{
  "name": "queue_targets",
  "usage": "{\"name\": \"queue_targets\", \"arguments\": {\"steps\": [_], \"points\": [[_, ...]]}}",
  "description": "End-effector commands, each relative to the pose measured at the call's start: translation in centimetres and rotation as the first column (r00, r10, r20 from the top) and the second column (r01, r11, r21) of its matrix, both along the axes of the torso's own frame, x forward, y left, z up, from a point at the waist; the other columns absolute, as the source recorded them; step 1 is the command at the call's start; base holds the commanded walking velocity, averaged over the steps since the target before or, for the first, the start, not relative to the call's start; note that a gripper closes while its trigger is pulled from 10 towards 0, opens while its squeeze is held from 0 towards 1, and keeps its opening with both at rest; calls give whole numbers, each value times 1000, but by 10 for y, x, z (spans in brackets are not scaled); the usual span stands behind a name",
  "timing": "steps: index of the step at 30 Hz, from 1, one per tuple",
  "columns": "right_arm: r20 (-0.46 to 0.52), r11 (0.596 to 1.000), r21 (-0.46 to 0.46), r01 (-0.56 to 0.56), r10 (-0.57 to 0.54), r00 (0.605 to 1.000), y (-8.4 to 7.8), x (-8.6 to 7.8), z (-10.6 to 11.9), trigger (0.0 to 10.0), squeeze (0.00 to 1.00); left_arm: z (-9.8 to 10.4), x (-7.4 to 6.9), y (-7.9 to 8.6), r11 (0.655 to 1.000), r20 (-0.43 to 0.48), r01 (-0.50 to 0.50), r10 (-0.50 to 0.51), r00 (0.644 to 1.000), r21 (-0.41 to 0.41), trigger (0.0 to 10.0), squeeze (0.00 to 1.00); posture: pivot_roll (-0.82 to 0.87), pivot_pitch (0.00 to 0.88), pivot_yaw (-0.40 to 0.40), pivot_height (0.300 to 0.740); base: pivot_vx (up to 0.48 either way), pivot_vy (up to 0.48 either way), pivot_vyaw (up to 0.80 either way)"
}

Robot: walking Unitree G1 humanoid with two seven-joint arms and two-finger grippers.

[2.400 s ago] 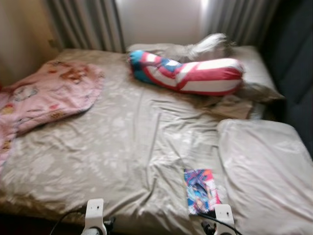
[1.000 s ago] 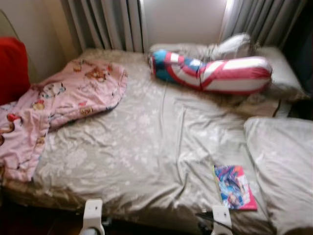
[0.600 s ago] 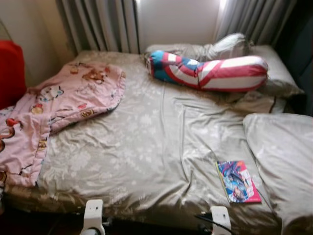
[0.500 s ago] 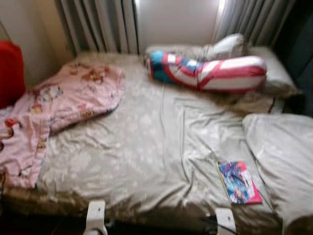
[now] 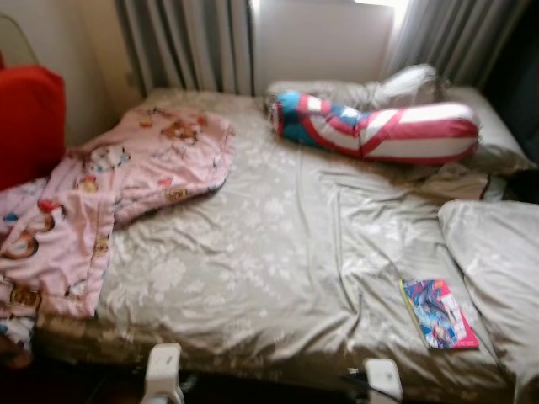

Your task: Clean up the room

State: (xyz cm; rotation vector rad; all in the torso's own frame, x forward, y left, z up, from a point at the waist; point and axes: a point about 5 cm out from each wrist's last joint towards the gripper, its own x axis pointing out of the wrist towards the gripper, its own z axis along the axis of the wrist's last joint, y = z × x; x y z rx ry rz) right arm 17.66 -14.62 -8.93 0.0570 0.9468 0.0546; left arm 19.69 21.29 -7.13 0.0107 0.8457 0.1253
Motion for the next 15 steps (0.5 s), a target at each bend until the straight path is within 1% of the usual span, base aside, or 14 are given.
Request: {"name": "queue_targets", "arguments": {"steps": [1,15], "points": [[-11,999,-28,19,-20,1000,-11,-4,-2,10000,0,-1,1,-8,1000,-7,7,-7,1000,-18,10000,0,-57,15,-25,740,0,330,0],[-15,999,-29,16,-17,1000,-9,-5,-2,10000,0,-1,1,-8,1000,-7,2,-3,1000,-20,10000,0,-55,27,-25,740,0,328,0]]}}
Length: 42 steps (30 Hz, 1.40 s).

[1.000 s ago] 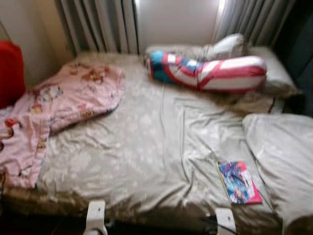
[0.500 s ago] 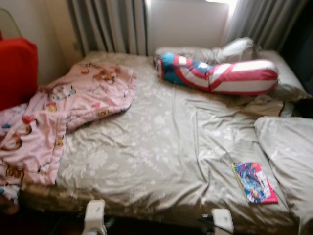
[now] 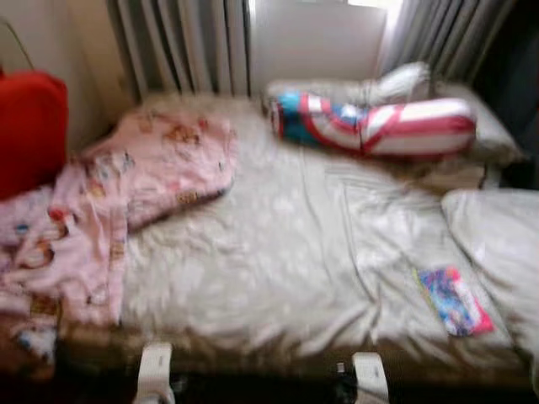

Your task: Clean up the room

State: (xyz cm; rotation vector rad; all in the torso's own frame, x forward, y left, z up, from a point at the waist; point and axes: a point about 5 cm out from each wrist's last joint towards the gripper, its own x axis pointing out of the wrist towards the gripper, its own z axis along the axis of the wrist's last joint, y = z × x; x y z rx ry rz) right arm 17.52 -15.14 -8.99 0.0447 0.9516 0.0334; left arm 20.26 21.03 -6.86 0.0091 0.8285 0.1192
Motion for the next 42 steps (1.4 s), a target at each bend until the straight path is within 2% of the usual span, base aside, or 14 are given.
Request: {"name": "queue_targets", "arguments": {"steps": [1,13,27,42], "points": [[-10,1000,-9,4,-4,1000,-4,-3,-1,10000,0,-4,-4,-5,1000,-24,-3,2,1000,-17,10000,0,-55,27,-25,740,0,326,0],[-10,1000,-16,-11,11,1000,-5,-3,-1,10000,0,-4,-4,-5,1000,-23,-2,2,1000,-17,10000,0,-55,34,-25,740,0,327,0],[-8,1000,-21,-17,17,1000,-6,-4,-2,10000,0,-4,-4,-5,1000,-22,-4,4,1000,-18,10000,0,-53,37,-27,740,0,327,691],[1,999,-14,-30,30,1000,3,0,0,10000,0,-4,-4,-5,1000,-22,-3,3,1000,-17,10000,0,-49,32,-28,740,0,329,0]]}}
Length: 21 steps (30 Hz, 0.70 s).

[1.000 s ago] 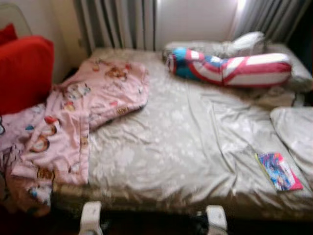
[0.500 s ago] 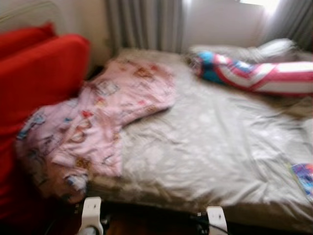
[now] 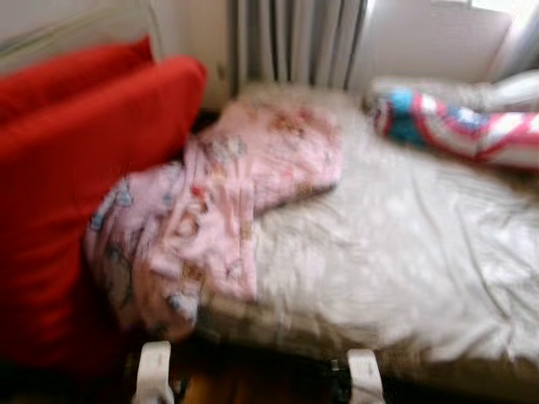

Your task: Clean up the room

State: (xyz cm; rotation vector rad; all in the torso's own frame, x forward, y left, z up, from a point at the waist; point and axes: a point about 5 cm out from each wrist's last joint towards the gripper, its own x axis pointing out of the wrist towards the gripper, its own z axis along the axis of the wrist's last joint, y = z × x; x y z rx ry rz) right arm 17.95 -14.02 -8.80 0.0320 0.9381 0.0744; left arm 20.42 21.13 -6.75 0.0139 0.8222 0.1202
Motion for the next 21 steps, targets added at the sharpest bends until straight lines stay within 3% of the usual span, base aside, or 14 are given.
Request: {"name": "queue_targets", "arguments": {"steps": [1,8,21], "points": [[-13,1000,-23,11,-11,1000,-9,-5,-2,10000,0,-5,-6,-6,1000,-28,-5,4,1000,-22,10000,0,-48,29,-29,740,0,330,0],[-10,1000,-23,9,-10,1000,-12,-6,-2,10000,0,-5,-6,-6,1000,-28,-2,1,1000,-20,10000,0,-48,24,-28,740,0,326,0],[23,1000,-16,3,-3,1000,-9,0,1,10000,0,-5,-6,-6,1000,-24,5,-5,1000,-16,10000,0,-47,21,-27,740,0,0,0]]}}
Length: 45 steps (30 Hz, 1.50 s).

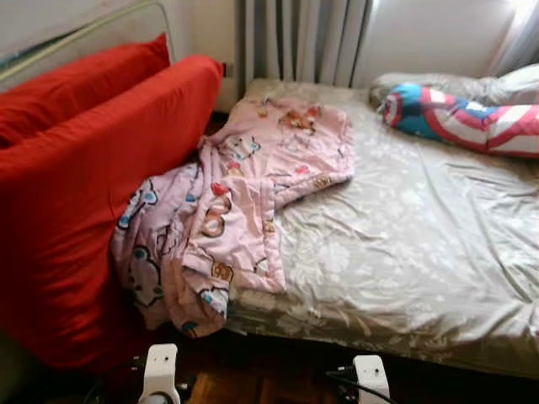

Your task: Clean up the room

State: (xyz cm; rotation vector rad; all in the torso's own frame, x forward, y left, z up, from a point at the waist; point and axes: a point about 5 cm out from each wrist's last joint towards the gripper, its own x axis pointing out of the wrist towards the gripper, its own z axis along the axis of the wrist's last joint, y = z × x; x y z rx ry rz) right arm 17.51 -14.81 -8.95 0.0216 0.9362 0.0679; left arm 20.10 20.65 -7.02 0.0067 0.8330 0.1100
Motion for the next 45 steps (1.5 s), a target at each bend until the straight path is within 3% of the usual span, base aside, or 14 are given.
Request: {"name": "queue_targets", "arguments": {"steps": [1,20,45], "points": [[23,1000,-3,2,-2,1000,0,5,3,10000,0,-2,-3,-1,1000,-13,-1,1,1000,-5,10000,0,-47,21,-27,740,0,0,0],[17,1000,-9,-16,17,1000,-1,1,1,10000,0,-2,-3,-1,1000,-10,0,0,1000,-12,10000,0,-47,29,-28,740,0,0,0],[4,1000,-10,-27,27,1000,2,-1,0,10000,0,-1,-2,0,1000,-13,4,-4,1000,-11,10000,0,-50,41,-26,740,0,0,789]]}}
